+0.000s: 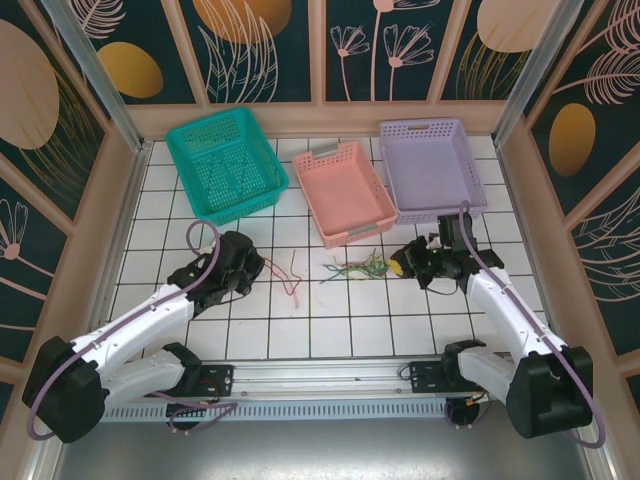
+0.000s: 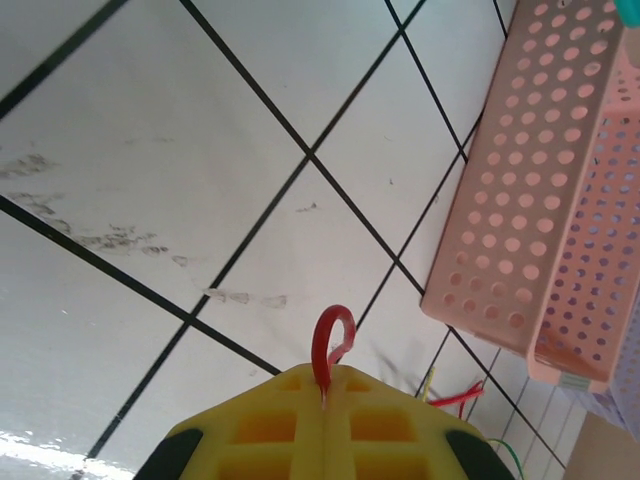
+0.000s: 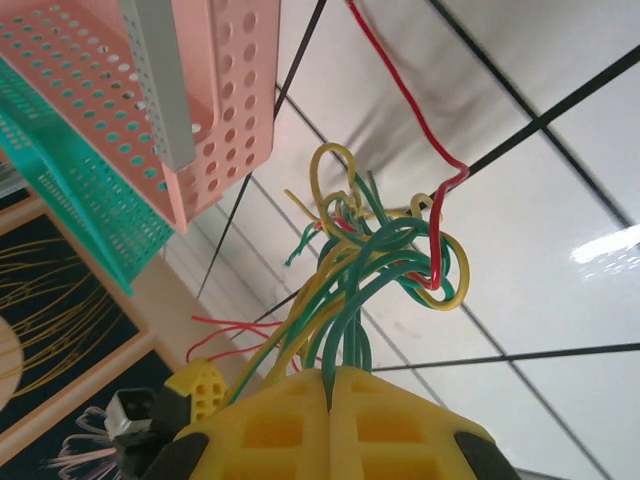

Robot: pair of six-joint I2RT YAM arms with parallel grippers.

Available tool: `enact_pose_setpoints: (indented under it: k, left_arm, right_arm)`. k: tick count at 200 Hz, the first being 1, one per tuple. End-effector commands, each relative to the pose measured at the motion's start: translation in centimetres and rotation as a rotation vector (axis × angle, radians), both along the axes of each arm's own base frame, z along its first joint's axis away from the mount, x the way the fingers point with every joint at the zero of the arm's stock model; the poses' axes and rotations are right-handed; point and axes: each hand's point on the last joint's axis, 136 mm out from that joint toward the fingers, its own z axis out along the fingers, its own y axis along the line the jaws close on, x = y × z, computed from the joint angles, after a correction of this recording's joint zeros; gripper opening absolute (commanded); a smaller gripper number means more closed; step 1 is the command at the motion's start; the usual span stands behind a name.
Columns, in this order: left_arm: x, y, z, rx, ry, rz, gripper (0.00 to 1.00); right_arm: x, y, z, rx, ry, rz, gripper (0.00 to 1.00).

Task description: Untangle the cables

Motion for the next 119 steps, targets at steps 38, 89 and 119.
enact_pose_setpoints:
  k: [38,89,119]
  left_arm:
    - [2.4,-2.5,4.8,0.012,-0.142,-0.151,0.0]
    - [4.1,-5.3,8.1,-0.019,-0.227,-0.262,0.0]
    - [5.1,-7.1,9.5,-0.056,-0.262,-0.309,0.0]
  right_arm:
    - [1.2,-4.5,-0.3,-0.275,-0.093,0.06,0.21]
    - [3.9,-4.4,8.4,-0.541,-0.454,0.167,0.45]
    - [3.5,3.5,10.8,-0.52,-0.64,0.368,0.49]
